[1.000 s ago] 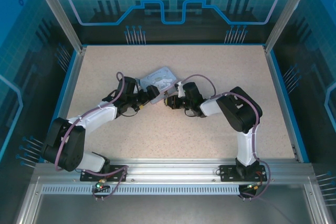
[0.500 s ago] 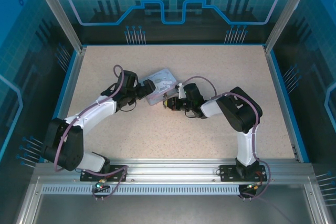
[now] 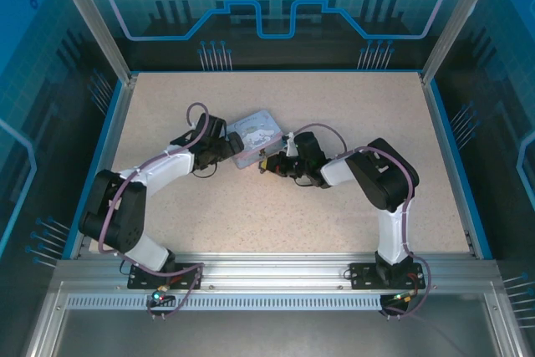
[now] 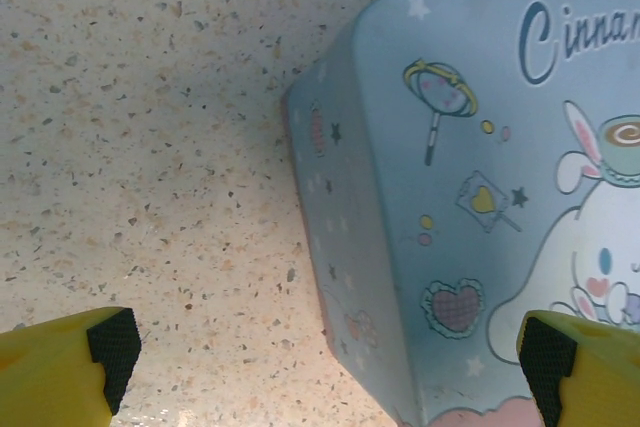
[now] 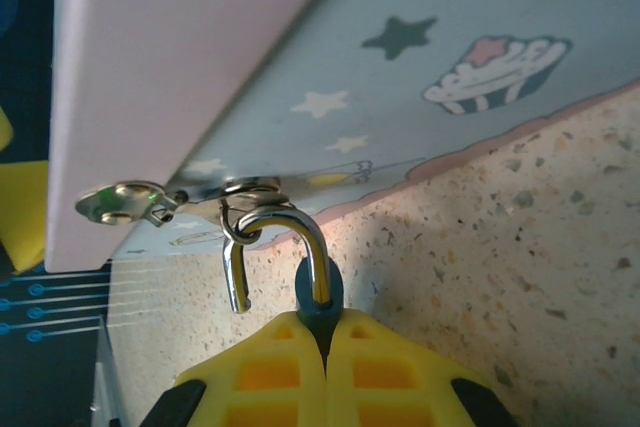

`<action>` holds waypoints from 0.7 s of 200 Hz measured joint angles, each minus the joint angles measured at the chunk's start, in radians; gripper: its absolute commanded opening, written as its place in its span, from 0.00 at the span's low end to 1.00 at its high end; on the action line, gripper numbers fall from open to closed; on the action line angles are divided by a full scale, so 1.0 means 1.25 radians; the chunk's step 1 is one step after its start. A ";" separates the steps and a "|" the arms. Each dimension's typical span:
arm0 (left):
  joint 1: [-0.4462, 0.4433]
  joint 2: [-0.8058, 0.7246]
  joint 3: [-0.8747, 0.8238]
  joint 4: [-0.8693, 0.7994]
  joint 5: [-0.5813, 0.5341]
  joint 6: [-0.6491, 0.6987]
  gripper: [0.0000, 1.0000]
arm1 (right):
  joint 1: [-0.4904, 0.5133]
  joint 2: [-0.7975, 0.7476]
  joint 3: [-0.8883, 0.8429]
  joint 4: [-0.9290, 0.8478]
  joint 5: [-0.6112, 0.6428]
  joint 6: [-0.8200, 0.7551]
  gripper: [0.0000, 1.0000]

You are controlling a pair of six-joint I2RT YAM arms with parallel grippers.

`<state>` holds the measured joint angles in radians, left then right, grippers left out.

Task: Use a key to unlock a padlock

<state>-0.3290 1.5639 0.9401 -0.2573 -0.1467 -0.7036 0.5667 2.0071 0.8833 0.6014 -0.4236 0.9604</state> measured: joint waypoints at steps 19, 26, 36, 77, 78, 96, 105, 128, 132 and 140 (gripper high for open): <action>0.000 0.011 0.000 0.000 -0.005 0.000 0.99 | 0.000 0.000 0.000 0.006 -0.003 0.053 0.00; 0.000 0.016 0.000 0.000 -0.006 0.000 0.99 | 0.000 0.000 -0.001 0.011 -0.002 0.075 0.00; 0.000 0.020 0.000 0.002 -0.007 0.000 0.99 | 0.000 0.000 -0.004 0.019 -0.001 0.107 0.00; -0.002 0.026 0.000 0.015 -0.006 -0.001 0.99 | 0.005 0.000 -0.022 0.063 0.026 0.222 0.00; -0.002 0.026 0.000 0.015 -0.006 -0.001 0.99 | 0.006 0.000 -0.022 0.065 0.028 0.226 0.00; -0.003 0.030 0.000 0.022 -0.006 -0.001 0.99 | 0.013 0.000 -0.023 0.073 0.051 0.277 0.00; -0.004 0.031 0.000 0.025 -0.006 -0.002 0.99 | 0.017 0.000 -0.023 0.074 0.064 0.299 0.00; -0.005 0.032 0.000 0.028 -0.006 -0.003 0.99 | 0.030 -0.011 -0.021 0.065 0.105 0.360 0.00; -0.005 0.032 0.000 0.028 -0.006 -0.003 0.99 | 0.033 -0.013 -0.020 0.060 0.112 0.369 0.00; -0.006 0.032 0.000 0.029 -0.006 -0.003 0.99 | 0.038 -0.017 -0.015 0.046 0.128 0.387 0.00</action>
<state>-0.3367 1.6039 0.9401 -0.2211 -0.1543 -0.7074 0.6136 1.9858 0.8646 0.6594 -0.2638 1.4437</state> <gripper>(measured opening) 0.990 0.064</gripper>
